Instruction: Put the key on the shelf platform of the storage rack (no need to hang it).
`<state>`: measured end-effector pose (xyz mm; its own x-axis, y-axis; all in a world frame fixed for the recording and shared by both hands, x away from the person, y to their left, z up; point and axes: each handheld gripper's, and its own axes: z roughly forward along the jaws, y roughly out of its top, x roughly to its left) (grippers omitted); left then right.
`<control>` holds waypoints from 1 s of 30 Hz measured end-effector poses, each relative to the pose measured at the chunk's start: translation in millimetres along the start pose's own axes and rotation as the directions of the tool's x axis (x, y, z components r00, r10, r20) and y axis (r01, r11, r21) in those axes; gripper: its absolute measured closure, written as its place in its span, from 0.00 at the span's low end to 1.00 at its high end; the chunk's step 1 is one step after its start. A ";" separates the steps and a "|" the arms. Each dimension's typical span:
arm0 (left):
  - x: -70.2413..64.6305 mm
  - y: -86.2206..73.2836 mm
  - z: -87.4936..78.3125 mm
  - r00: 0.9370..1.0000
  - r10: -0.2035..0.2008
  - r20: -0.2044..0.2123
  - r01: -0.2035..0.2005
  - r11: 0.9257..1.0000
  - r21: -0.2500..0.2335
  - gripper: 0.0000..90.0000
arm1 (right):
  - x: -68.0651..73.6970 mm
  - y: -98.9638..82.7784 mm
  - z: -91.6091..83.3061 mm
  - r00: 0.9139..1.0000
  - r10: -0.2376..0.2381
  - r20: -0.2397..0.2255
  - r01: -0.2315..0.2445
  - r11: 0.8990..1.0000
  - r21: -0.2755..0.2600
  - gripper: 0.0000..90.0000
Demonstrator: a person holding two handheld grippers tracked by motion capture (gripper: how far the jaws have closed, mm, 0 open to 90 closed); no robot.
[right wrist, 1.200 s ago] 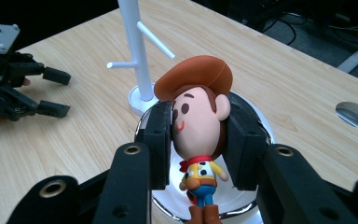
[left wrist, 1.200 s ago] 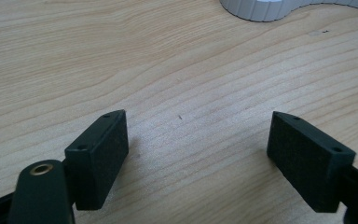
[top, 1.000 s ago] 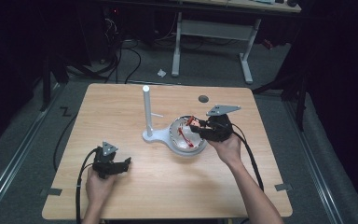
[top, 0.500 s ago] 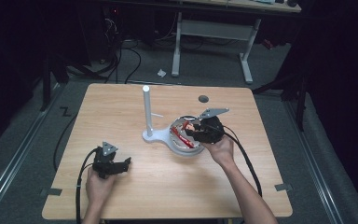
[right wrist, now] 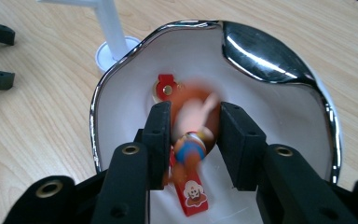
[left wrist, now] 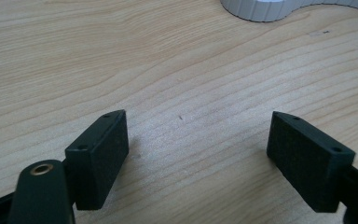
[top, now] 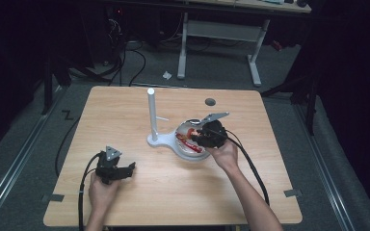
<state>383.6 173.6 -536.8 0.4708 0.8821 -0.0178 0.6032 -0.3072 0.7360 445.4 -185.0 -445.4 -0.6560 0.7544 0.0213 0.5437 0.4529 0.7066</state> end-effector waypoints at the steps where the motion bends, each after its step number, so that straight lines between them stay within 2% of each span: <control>1: 0.0 0.0 0.0 1.000 0.000 0.000 0.000 1.000 0.000 0.23 | 0.1 0.1 -0.2 1.000 -0.002 0.006 0.002 1.000 -0.002 0.70; 4: 0.0 0.0 0.0 1.000 0.000 0.000 0.000 1.000 0.000 0.23 | -0.1 0.6 -2.1 1.000 0.002 0.018 -0.002 1.000 -0.006 0.66; 11: 0.0 0.0 0.0 1.000 0.000 0.000 0.000 1.000 0.000 0.23 | -3.1 0.5 -8.8 1.000 0.022 0.006 -0.022 1.000 -0.022 0.56; 20: 0.1 0.1 0.0 1.000 0.000 0.000 0.000 1.000 0.000 0.23 | -5.3 2.1 -17.5 0.999 0.035 -0.007 -0.036 0.998 -0.048 0.55; 30: 0.1 0.1 0.1 1.000 0.000 0.000 0.000 1.000 0.000 0.23 | -6.1 3.8 -31.3 0.999 0.039 0.006 -0.038 0.995 -0.089 0.55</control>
<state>383.8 173.6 -536.8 0.4712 0.8819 -0.0177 0.6031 -0.3075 0.7360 435.1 -202.7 -420.7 -0.6316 0.7740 0.0446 0.5196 0.3799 0.7653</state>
